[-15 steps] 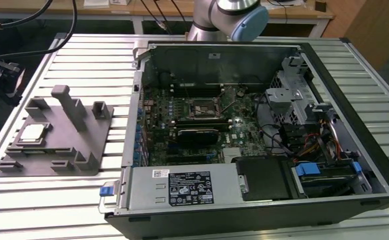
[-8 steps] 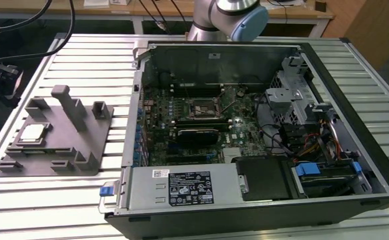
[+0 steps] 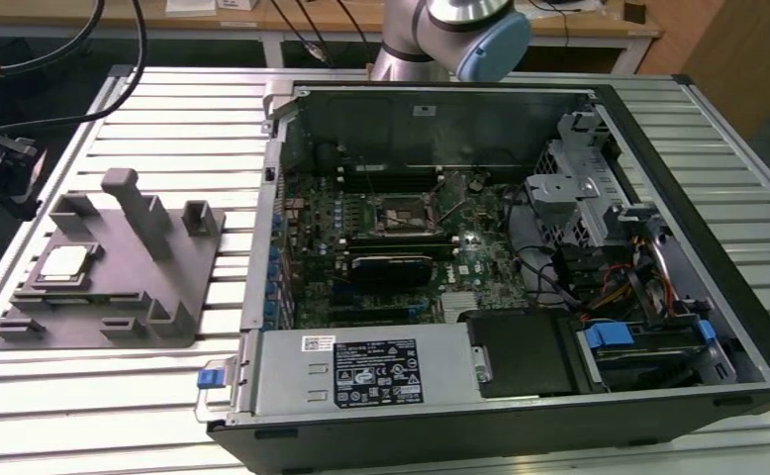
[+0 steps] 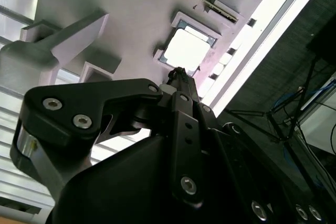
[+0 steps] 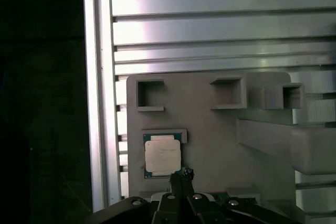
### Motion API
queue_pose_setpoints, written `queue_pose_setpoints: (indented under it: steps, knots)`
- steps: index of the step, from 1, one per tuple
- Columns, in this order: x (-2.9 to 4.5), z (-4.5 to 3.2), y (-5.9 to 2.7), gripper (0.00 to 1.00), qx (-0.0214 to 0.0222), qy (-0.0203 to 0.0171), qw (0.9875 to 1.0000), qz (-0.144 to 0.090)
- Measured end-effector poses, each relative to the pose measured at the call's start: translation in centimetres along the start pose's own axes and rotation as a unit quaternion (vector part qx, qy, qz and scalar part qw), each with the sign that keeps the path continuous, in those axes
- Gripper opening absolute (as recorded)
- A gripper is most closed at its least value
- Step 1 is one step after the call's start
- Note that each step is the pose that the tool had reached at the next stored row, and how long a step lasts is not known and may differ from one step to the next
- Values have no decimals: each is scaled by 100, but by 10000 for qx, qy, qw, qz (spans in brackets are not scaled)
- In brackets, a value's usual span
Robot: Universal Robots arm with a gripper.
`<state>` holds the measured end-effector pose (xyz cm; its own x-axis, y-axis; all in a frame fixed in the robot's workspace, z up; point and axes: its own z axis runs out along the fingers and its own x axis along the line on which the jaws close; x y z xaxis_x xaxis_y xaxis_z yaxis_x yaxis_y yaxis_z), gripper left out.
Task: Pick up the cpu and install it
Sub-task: 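Pick up the cpu and move it towards the insertion slot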
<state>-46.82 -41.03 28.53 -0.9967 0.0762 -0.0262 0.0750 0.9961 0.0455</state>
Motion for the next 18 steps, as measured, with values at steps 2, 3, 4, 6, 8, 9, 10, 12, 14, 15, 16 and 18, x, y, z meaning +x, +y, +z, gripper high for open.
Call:
queue_pose_setpoints:
  steps: [2, 3, 4, 6, 8, 9, 10, 12, 14, 15, 16, 18]
  knots:
    - [10, 36, -2, 11, 0, 0, 10000, 0]
    - [17, 53, -3, 11, 0, 0, 10000, 0]
    - [25, 71, -5, 11, 0, 0, 10000, 0]
    - [42, 105, -8, 11, 0, 0, 10000, 0]
    - [53, 139, -10, 11, -1, -1, 10000, 0]
    - [58, 157, -11, 11, 0, 0, 10000, 0]
    - [62, 174, -12, 11, 0, 0, 10000, 0]
    - [69, 209, -15, 11, 0, 0, 10000, 0]
    - [75, 243, -18, 11, 0, 0, 10000, 0]
    - [77, 261, -20, 11, 0, 0, 10000, 0]
    - [79, 279, -22, 11, 0, 0, 10000, 0]
    - [84, 316, -26, 11, 0, 0, 10000, 1]
